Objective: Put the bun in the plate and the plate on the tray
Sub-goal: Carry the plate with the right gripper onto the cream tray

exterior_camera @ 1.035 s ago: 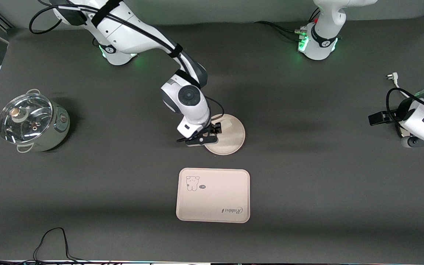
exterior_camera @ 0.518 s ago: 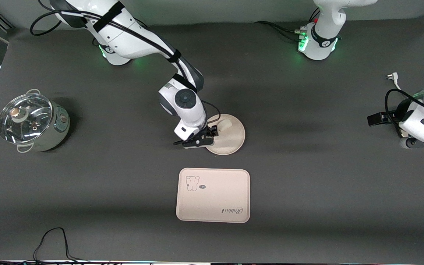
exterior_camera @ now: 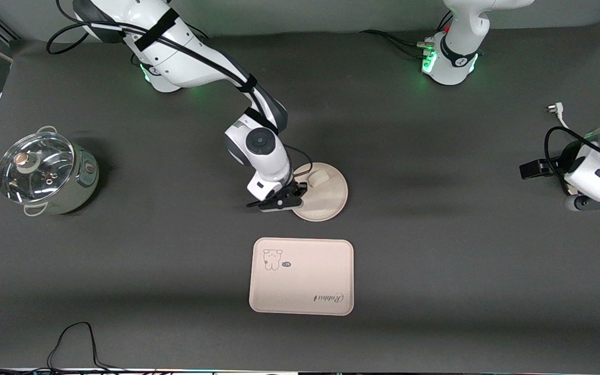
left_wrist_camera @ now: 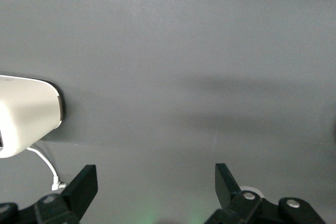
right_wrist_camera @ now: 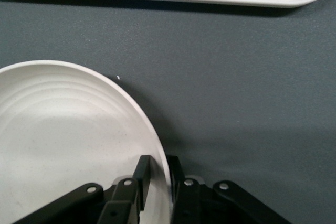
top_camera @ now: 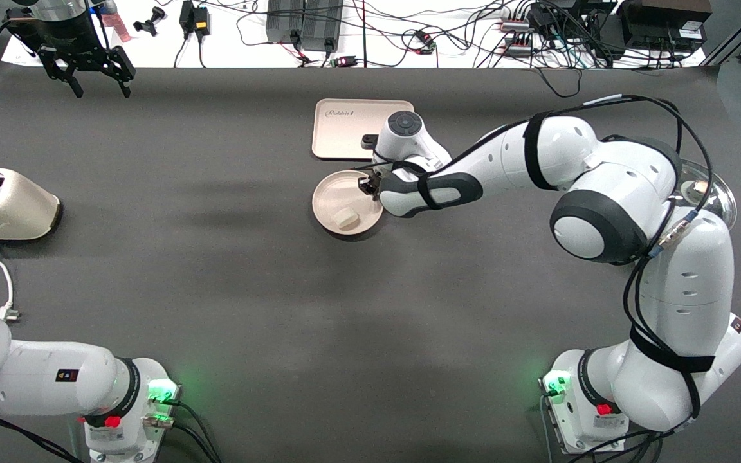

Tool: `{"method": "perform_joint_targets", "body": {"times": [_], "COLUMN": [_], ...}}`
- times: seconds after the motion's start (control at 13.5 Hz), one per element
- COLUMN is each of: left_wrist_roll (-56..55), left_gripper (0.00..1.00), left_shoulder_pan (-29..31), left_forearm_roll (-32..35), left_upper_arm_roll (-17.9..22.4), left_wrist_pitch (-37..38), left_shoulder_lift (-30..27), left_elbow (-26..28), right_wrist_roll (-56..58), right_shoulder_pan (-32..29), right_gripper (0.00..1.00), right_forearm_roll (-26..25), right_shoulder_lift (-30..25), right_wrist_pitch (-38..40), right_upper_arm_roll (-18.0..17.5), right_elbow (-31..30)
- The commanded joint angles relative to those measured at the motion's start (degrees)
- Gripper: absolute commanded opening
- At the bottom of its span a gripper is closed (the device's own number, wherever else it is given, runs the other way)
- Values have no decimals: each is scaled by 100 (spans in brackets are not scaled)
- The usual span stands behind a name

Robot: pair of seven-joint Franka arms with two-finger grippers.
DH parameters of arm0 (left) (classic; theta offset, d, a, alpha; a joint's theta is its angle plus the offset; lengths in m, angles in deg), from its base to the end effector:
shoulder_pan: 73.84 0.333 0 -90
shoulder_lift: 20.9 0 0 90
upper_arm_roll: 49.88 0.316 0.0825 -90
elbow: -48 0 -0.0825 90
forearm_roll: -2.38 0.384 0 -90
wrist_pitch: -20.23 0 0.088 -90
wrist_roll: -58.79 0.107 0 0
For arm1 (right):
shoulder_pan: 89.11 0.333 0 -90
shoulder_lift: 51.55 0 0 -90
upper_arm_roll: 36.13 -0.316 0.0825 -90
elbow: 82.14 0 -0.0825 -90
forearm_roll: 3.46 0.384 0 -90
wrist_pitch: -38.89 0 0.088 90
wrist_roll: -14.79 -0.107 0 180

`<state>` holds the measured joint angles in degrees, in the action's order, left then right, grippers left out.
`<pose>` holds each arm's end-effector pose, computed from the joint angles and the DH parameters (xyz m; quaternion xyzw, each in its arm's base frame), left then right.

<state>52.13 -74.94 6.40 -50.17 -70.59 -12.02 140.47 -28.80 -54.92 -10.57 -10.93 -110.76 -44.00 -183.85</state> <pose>0.5900 -0.0067 0.5168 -0.9943 -0.0420 0.0891 0.0408 0.5009 0.4451 0.1746 -0.9974 -0.0186 -0.0444 0.0528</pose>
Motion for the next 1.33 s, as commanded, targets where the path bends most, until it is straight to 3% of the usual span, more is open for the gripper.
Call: {"method": "perform_joint_targets", "body": {"times": [0.0,0.22,0.52,0.89,1.11,1.26], "left_wrist_roll": [77,69,69,69,69,69], "left_gripper": [100,100,100,100,100,100], "left_shoulder_pan": [-40,-49,-49,-49,-49,-57], "left_forearm_roll": [-42,-42,-42,-42,-42,-42], "left_upper_arm_roll": [56,56,56,56,56,56], "left_wrist_pitch": [37,37,37,37,37,37], "left_shoulder_lift": [26,26,26,26,26,26], "left_elbow": [-107,-107,-107,-107,-107,-107], "right_wrist_roll": [18,0,35,176,781,1045], "right_shoulder_pan": [-26,-26,-78,-456,-754,-930], "right_gripper": [0,0,0,0,0,0], "right_forearm_roll": [-27,34,315,543,1140,1212], "right_shoulder_lift": [-54,-274,-327,-292,-204,146], "right_wrist_pitch": [-3,443,1358,1518,1570,1518], "right_upper_arm_roll": [-4,-4,5,-39,-21,-12], "right_elbow": [46,317,1291,2014,2488,2830]}}
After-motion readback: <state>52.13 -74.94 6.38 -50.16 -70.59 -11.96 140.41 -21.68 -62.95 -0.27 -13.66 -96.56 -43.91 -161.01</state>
